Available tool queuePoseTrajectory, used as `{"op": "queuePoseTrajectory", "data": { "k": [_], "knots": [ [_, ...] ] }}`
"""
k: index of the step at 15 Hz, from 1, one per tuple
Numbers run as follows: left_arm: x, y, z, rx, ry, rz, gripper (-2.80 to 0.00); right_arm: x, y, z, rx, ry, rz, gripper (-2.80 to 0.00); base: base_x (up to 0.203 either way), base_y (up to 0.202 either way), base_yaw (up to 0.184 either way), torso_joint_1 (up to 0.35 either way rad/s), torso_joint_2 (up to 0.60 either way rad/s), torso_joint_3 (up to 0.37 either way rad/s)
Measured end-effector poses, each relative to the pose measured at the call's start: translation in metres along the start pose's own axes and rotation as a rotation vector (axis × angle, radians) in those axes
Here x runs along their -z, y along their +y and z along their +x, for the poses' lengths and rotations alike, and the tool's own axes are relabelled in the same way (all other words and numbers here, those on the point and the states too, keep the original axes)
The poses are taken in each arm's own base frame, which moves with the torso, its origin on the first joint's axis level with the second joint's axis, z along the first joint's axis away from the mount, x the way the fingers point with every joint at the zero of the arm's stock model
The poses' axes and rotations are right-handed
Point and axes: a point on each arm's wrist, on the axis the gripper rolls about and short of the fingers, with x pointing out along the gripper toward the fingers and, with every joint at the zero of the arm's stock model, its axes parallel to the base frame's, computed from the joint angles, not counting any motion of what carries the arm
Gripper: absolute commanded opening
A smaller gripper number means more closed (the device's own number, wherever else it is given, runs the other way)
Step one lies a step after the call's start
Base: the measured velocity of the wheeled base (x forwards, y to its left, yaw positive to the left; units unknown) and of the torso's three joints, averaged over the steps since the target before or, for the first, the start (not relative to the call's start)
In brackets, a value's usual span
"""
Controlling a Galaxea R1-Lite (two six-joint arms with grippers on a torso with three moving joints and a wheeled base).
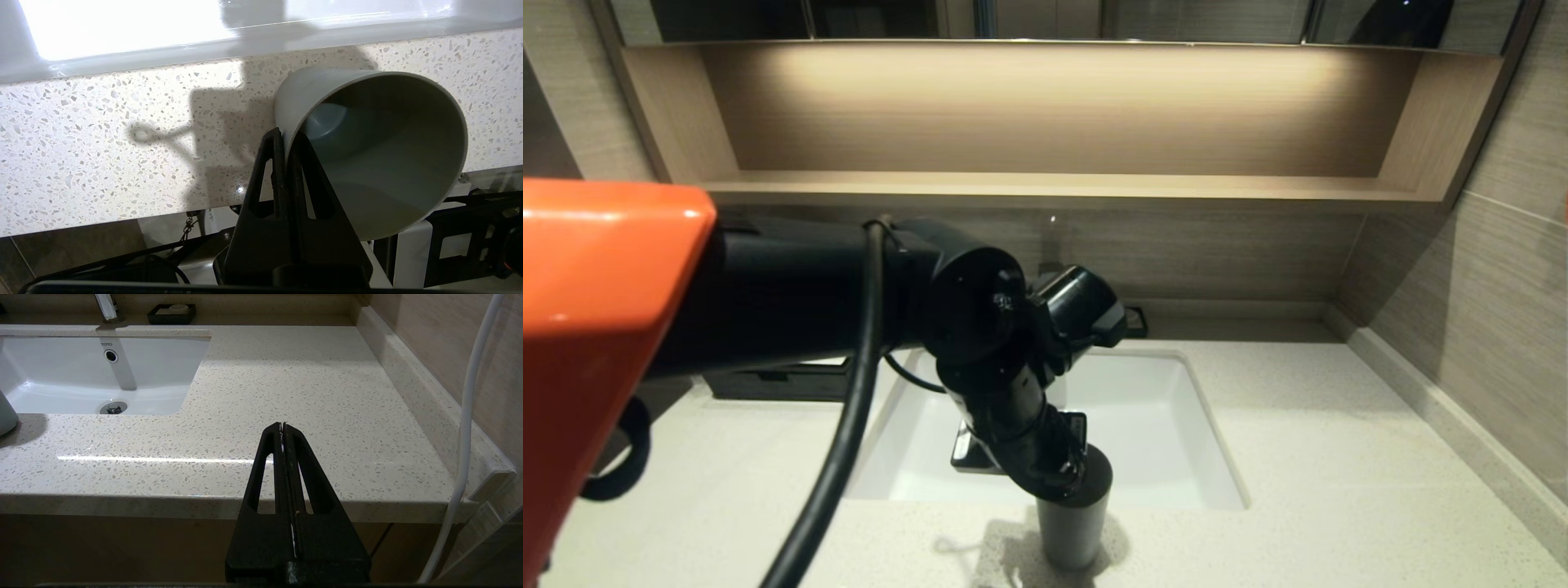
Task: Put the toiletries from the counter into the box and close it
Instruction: Pick up the cup
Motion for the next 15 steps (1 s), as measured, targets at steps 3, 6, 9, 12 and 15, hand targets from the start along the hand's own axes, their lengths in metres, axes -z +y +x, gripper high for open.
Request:
{"op": "queuePoseTrajectory", "data": {
  "k": [3, 6, 9, 12, 15],
  "knots": [
    [-0.001, 0.000, -0.005, 0.021, -0.024, -0.011, -2.80, 0.000, 0.000, 0.000, 0.000, 0.000, 0.000, -2.80, 0.000, 0.000, 0.000, 0.000, 0.00, 0.000],
    [-0.003, 0.000, -0.009, 0.039, -0.048, -0.046, -2.80, 0.000, 0.000, 0.000, 0.000, 0.000, 0.000, -2.80, 0.000, 0.000, 0.000, 0.000, 0.00, 0.000],
    [-0.003, 0.000, -0.011, 0.042, -0.053, -0.051, -2.80, 0.000, 0.000, 0.000, 0.000, 0.000, 0.000, -2.80, 0.000, 0.000, 0.000, 0.000, 0.00, 0.000],
    [-0.003, 0.000, -0.011, 0.044, -0.055, -0.051, -2.80, 0.000, 0.000, 0.000, 0.000, 0.000, 0.000, -2.80, 0.000, 0.000, 0.000, 0.000, 0.00, 0.000],
    [-0.003, 0.000, -0.012, 0.046, -0.059, -0.054, -2.80, 0.000, 0.000, 0.000, 0.000, 0.000, 0.000, -2.80, 0.000, 0.000, 0.000, 0.000, 0.00, 0.000]
  ]
}}
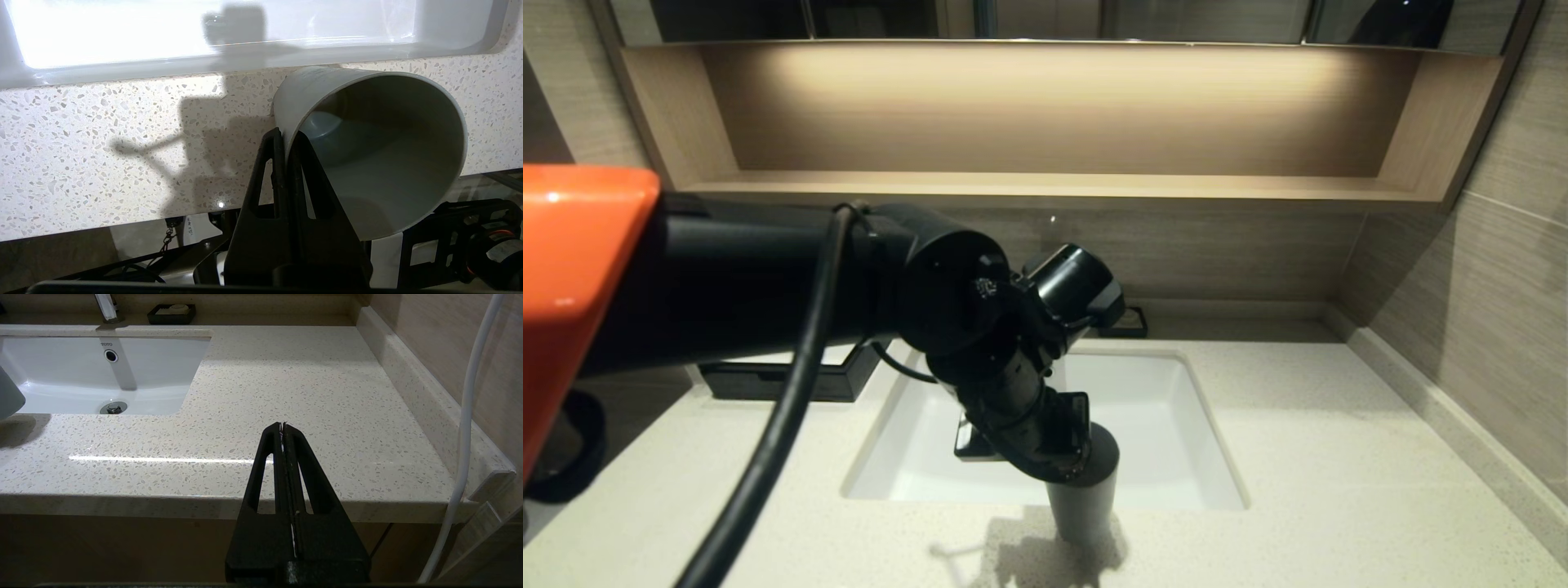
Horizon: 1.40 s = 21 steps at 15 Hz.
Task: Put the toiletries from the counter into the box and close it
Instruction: Pick up the cup, then place the cup on the table
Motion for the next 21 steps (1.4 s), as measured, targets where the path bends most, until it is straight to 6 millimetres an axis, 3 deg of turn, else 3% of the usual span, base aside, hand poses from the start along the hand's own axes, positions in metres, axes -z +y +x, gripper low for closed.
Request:
{"op": "queuePoseTrajectory", "data": {
  "k": [4, 6, 11, 21],
  "knots": [
    [-0.003, 0.003, -0.001, -0.004, -0.013, -0.046, -2.80, 0.000, 0.000, 0.000, 0.000, 0.000, 0.000, -2.80, 0.000, 0.000, 0.000, 0.000, 0.00, 0.000],
    [-0.014, 0.016, -0.005, -0.012, -0.034, -0.091, -2.80, 0.000, 0.000, 0.000, 0.000, 0.000, 0.000, -2.80, 0.000, 0.000, 0.000, 0.000, 0.00, 0.000],
    [-0.047, 0.073, -0.037, -0.058, -0.112, -0.198, -2.80, 0.000, 0.000, 0.000, 0.000, 0.000, 0.000, -2.80, 0.000, 0.000, 0.000, 0.000, 0.00, 0.000],
    [-0.067, 0.188, -0.086, -0.221, -0.183, -0.330, -2.80, 0.000, 0.000, 0.000, 0.000, 0.000, 0.000, -2.80, 0.000, 0.000, 0.000, 0.000, 0.00, 0.000]
  ]
}}
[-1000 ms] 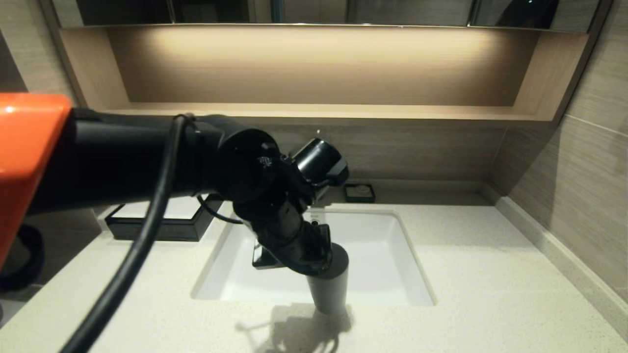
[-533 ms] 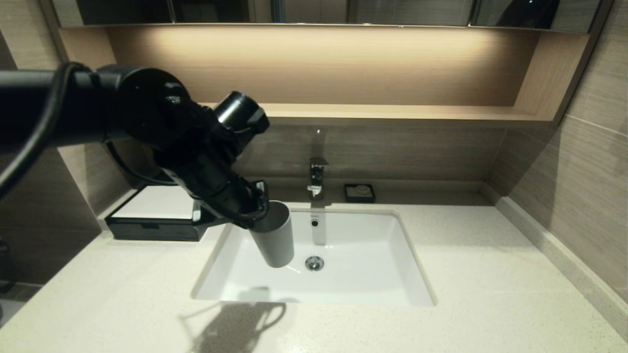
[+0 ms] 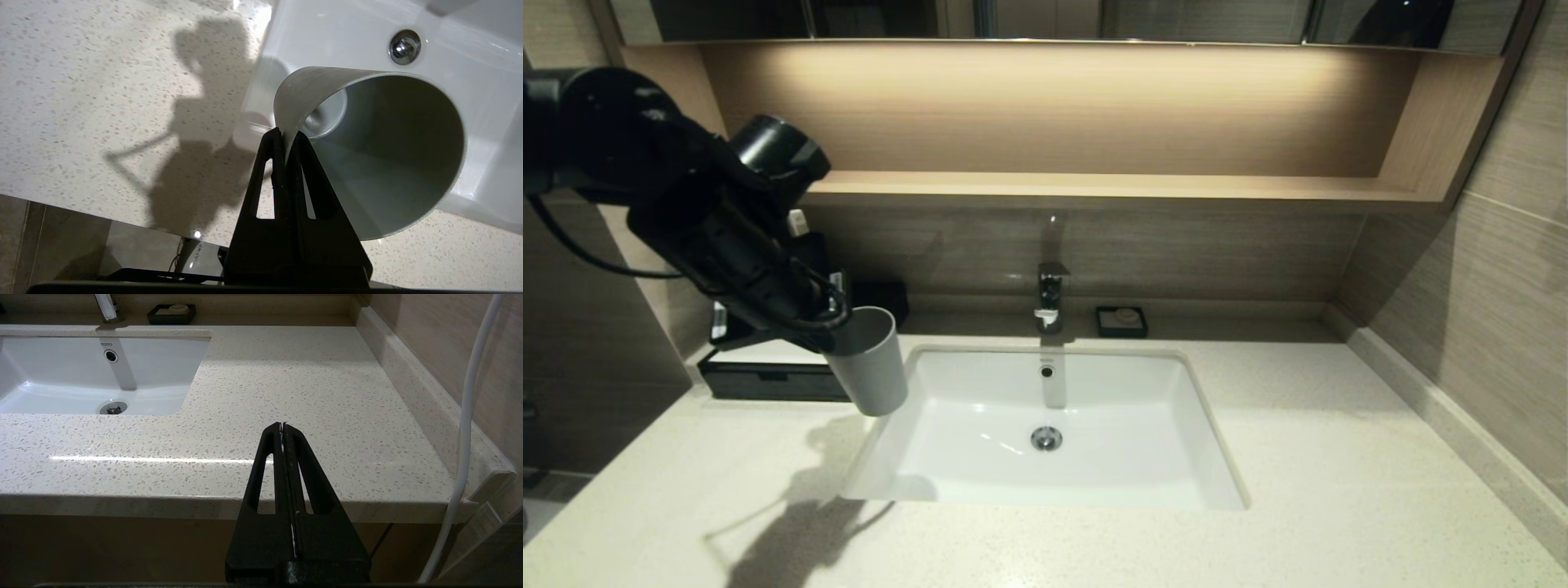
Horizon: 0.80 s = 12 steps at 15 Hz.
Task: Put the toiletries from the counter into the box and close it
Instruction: Place the cup on the table
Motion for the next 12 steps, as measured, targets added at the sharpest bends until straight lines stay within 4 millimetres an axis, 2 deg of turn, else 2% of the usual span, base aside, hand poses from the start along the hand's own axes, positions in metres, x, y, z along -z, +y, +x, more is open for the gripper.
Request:
{"op": "queuePoseTrajectory", "data": {
  "k": [8, 12],
  "knots": [
    [-0.027, 0.073, -0.001, -0.119, -0.035, -0.080, -2.80, 0.000, 0.000, 0.000, 0.000, 0.000, 0.000, -2.80, 0.000, 0.000, 0.000, 0.000, 0.00, 0.000],
    [-0.023, 0.101, 0.008, -0.172, 0.018, -0.092, -2.80, 0.000, 0.000, 0.000, 0.000, 0.000, 0.000, -2.80, 0.000, 0.000, 0.000, 0.000, 0.00, 0.000]
  ]
}}
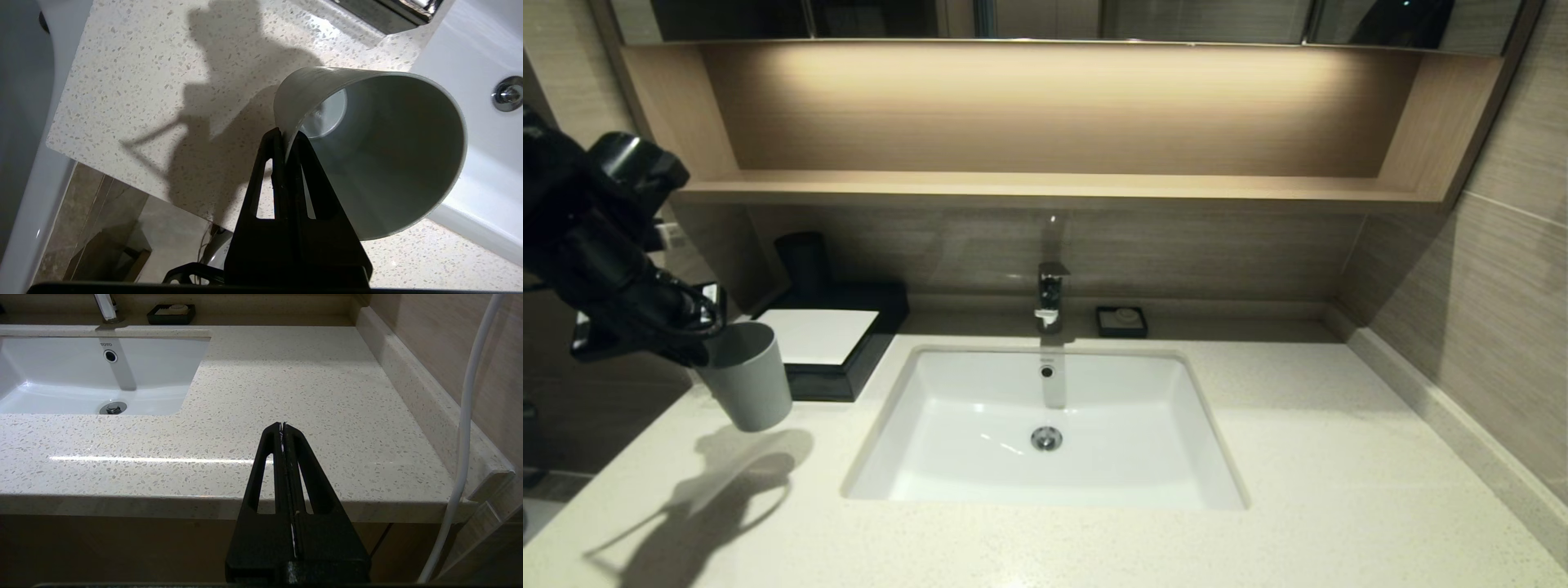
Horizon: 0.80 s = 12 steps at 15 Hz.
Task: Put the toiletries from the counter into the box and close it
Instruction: Place the cup on the table
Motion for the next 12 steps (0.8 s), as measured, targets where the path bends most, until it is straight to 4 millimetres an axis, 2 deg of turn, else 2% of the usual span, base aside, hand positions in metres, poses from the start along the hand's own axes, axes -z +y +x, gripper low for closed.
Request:
{"op": "queuePoseTrajectory", "data": {
  "k": [4, 12],
  "knots": [
    [0.005, 0.012, 0.012, 0.006, 0.063, -0.021, -2.80, 0.000, 0.000, 0.000, 0.000, 0.000, 0.000, -2.80, 0.000, 0.000, 0.000, 0.000, 0.00, 0.000],
    [0.004, 0.017, 0.027, 0.059, 0.128, -0.040, -2.80, 0.000, 0.000, 0.000, 0.000, 0.000, 0.000, -2.80, 0.000, 0.000, 0.000, 0.000, 0.00, 0.000]
  ]
}}
